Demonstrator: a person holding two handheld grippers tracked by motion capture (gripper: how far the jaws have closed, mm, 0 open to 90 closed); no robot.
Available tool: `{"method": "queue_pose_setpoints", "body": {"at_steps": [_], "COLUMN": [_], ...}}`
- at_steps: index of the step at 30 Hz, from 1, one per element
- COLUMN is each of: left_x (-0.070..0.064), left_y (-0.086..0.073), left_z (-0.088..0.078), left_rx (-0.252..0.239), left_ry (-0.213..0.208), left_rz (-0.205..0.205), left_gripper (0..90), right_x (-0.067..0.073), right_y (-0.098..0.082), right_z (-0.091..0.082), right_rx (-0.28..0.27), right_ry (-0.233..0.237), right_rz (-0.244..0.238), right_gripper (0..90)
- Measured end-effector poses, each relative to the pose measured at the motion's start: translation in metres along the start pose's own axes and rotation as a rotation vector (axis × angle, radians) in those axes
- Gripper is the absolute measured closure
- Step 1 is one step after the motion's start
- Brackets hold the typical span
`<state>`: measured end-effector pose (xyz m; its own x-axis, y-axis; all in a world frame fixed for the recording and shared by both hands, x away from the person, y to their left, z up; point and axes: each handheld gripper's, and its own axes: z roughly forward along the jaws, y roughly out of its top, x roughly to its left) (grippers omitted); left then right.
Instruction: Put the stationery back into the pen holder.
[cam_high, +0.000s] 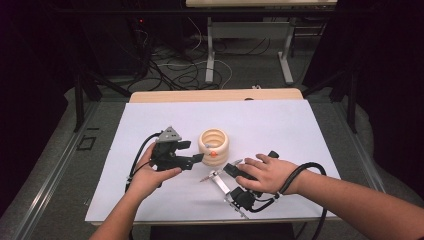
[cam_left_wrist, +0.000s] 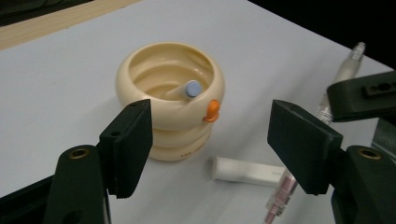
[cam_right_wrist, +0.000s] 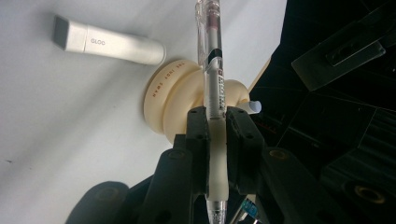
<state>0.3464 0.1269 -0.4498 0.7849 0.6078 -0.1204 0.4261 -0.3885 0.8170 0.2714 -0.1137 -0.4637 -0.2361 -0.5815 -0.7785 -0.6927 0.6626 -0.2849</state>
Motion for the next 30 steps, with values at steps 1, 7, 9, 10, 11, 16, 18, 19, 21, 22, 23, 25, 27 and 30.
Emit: {"method": "queue_pose_setpoints", "body": {"at_steps": [1,7,9,10,11,16,18,19,21,22,23,25,27,30], "left_x": [-0.004,-0.018,-0.021,-0.022,-0.023,-0.028,-0.029,-0.031,-0.033,-0.035,-0.039,-0.041,-0.043,-0.046], "left_y": [0.002,0.006,0.006,0.007,0.007,0.007,0.008,0.008,0.008,0.007,0.006,0.007,0.007,0.006], "left_z": [0.002,0.011,0.012,0.012,0.013,0.017,0.017,0.019,0.020,0.021,0.023,0.024,0.025,0.028], "left_rx": [0.009,0.059,0.079,0.098,0.102,0.111,0.138,0.131,0.153,0.159,0.163,0.179,0.198,0.220], "left_ry": [-0.009,-0.027,-0.038,-0.046,-0.049,-0.044,-0.059,-0.053,-0.065,-0.071,-0.074,-0.084,-0.097,-0.109], "left_rz": [0.014,0.096,0.104,0.114,0.114,0.146,0.168,0.169,0.186,0.190,0.201,0.213,0.237,0.262], "left_gripper": [32.1,35.1,36.4,37.1,37.5,40.4,41.3,42.4,44.1,44.7,45.4,46.7,48.2,49.9], "right_x": [0.000,0.002,0.003,0.003,0.003,0.004,0.004,0.005,0.005,0.005,0.005,0.005,0.005,0.003], "right_y": [0.000,-0.001,-0.001,0.000,0.000,0.000,-0.001,-0.001,-0.001,-0.001,-0.001,-0.001,-0.001,-0.001], "right_z": [0.000,0.001,0.001,0.002,0.002,0.003,0.003,0.003,0.003,0.003,0.003,0.003,0.003,0.005], "right_rx": [-0.001,0.005,0.008,0.008,0.008,0.017,0.019,0.016,0.015,0.014,0.014,0.015,0.014,0.007], "right_ry": [-0.002,0.013,0.015,0.017,0.017,0.024,0.026,0.029,0.028,0.028,0.027,0.027,0.028,0.022], "right_rz": [0.000,-0.017,-0.016,-0.017,-0.015,-0.004,-0.002,0.004,0.007,0.007,0.008,0.007,0.012,-0.011], "right_gripper": [79.9,79.9,79.9,79.9,79.9,79.9,79.9,79.9,79.9,79.9,79.9,79.9,79.9,79.9]}}
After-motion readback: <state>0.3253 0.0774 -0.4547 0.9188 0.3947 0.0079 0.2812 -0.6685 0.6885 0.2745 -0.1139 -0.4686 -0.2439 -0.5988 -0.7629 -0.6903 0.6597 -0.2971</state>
